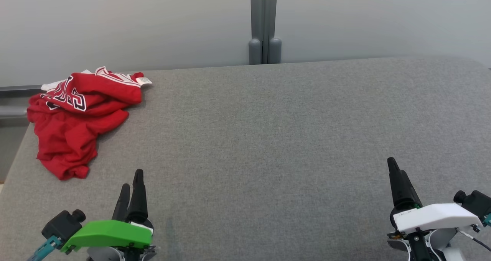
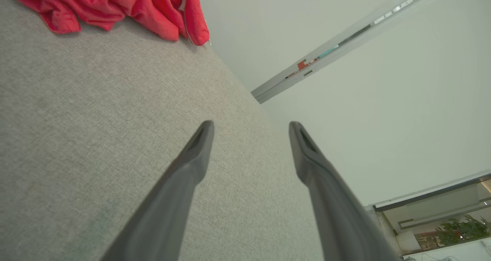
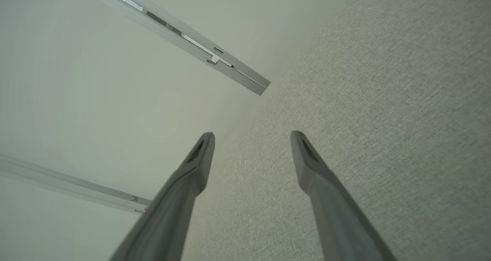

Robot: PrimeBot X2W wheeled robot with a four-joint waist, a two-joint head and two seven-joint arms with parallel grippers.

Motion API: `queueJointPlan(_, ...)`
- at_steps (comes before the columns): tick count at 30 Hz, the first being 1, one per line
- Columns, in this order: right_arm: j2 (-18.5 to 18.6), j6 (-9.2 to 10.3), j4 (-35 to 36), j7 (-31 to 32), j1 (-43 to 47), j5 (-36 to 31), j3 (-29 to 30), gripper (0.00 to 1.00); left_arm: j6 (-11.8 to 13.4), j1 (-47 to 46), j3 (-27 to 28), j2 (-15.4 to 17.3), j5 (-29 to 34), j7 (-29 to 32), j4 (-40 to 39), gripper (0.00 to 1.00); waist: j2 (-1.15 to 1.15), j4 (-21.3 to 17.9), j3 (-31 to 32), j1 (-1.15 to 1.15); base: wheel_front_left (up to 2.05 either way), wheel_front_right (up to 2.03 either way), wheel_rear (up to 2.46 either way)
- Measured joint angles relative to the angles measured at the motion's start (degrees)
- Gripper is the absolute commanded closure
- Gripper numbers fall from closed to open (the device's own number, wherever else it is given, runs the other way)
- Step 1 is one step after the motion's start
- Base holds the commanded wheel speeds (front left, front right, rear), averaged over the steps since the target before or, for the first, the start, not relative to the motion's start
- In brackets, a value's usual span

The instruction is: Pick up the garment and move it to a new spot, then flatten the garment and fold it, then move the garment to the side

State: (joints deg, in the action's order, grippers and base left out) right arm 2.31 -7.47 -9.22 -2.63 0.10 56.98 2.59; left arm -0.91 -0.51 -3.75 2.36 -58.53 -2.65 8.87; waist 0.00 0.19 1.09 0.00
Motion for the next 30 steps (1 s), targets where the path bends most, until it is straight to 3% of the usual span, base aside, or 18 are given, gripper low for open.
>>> queueJointPlan(11,0.1,0.00,0.5,-2.1,0.9,-9.9,-1.3,0.00,0.9,0.9,-1.9,0.0,12.8,-2.1,-0.9,0.00,0.00,0.0,0.3,0.00,0.00,0.00,0.00)
queueJointPlan(30,0.2,-0.01,0.9,-5.3,1.9,-23.5,-1.4,0.00,2.0,1.3,-4.2,0.1,26.2,-5.2,0.1,0.00,0.00,0.4,0.9,0.00,0.00,0.00,0.00)
